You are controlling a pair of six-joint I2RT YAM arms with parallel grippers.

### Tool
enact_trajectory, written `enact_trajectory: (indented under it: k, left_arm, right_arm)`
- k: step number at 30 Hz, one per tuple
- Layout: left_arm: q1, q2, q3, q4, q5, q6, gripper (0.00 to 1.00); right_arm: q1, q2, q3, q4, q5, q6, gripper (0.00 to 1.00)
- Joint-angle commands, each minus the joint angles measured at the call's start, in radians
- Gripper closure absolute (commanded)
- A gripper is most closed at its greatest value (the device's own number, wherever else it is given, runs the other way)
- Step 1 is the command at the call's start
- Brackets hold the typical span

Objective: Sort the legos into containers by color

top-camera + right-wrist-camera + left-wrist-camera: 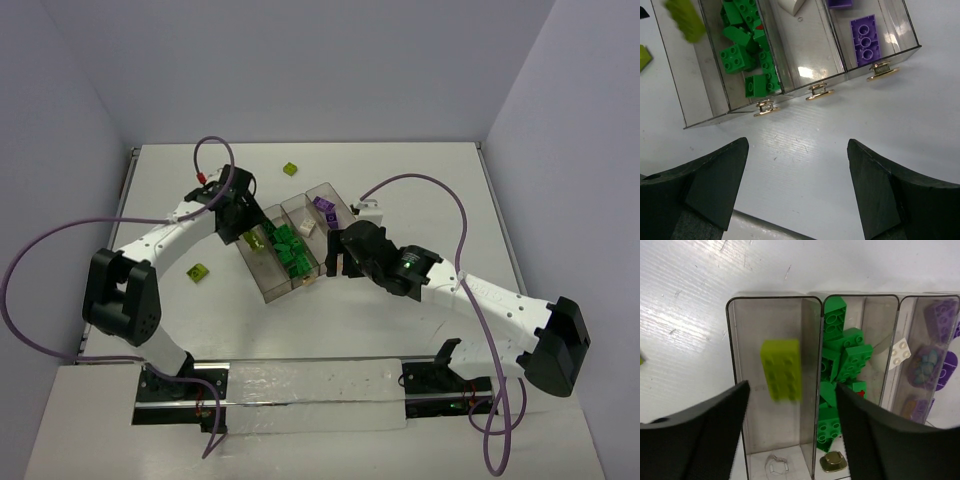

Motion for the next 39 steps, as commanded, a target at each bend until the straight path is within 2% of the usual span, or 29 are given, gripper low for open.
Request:
enact_trajectory:
  k: [1,4,8,11,14,16,18,25,33,39]
  left_arm:
    - [0.001,0.01,0.04,0.02,0.005,0.007,0.14]
    - [0.001,-0.015,0.05,-0.01,-0.034,0.006,0.1]
    - [0.017,-0.089,0.061,-0.114,-0.152,-0.019,0.14]
    - [0.102,-0.17,0.005,-0.172,-0.2,-0.027,0.13]
    - [0.198,-0.21,-0.065,-0.175,-0.172,-0.021,0.01]
    - [0.279,-0.234,-0.138,-0.155,-0.125,-0.013,0.01]
    - [0.313,-0.245,-0.196,-0.138,-0.118,-0.012,0.01]
    - [0.351,-0.17,-0.243,-0.091,-0.083,0.016,0.01]
    - [0.352,-0.055,-0.191,-0.022,-0.134,0.159,0.01]
    - [0.35,0.037,-0.171,0.055,-0.064,0.167,0.01]
  right_arm:
    - [0.008,-0.011,0.04,0.001,0.031,0.004,0.13]
    - [0.008,-0.006,0.039,0.003,0.029,0.006,0.13]
    - [0.008,-0.006,0.033,0.011,0.024,0.008,0.13]
    - [0.008,-0.013,0.025,0.027,0.017,0.009,0.13]
    - [0.008,-0.012,0.023,0.032,0.011,0.008,0.13]
    - [0.008,-0.012,0.02,0.033,0.008,0.007,0.13]
    - [0.008,-0.017,0.015,0.035,0.007,0.007,0.13]
    - [0.009,-0.035,0.008,0.026,0.016,0.006,0.13]
    - [0.011,-0.027,0.001,0.043,0.0,0.013,0.13]
    - [0.012,-0.016,0.016,0.037,-0.001,0.002,0.13]
